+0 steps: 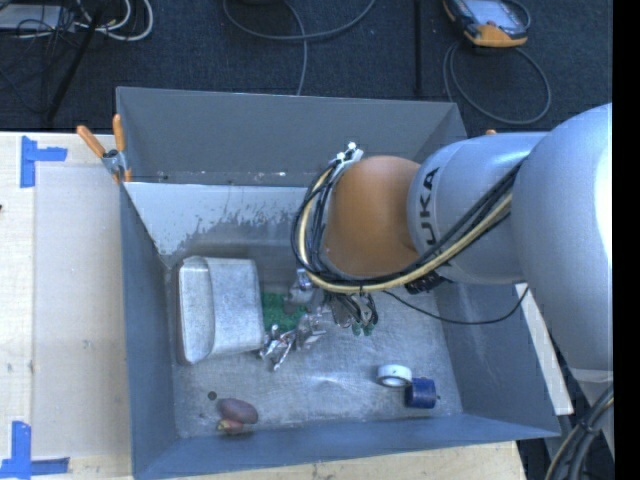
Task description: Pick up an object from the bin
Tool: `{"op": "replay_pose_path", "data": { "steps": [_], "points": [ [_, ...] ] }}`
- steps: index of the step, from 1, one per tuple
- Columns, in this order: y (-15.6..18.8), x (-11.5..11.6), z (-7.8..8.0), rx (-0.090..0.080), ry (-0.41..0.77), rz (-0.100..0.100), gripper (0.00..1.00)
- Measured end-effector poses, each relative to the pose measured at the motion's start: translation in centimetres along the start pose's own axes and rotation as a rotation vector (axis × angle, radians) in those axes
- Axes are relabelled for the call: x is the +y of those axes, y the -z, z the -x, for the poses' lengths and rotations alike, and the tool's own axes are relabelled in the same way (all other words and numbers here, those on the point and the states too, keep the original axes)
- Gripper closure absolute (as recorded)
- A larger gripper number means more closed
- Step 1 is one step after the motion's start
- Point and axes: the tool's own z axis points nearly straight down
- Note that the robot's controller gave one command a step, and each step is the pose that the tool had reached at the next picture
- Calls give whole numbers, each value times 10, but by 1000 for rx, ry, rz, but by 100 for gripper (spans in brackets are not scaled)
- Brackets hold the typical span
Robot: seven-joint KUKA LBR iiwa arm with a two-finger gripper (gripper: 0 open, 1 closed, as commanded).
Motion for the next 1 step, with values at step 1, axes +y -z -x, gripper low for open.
{"op": "replay_pose_path", "data": {
  "steps": [1],
  "points": [
    [171, 54, -27, 16, 199, 2, 100]
  ]
}}
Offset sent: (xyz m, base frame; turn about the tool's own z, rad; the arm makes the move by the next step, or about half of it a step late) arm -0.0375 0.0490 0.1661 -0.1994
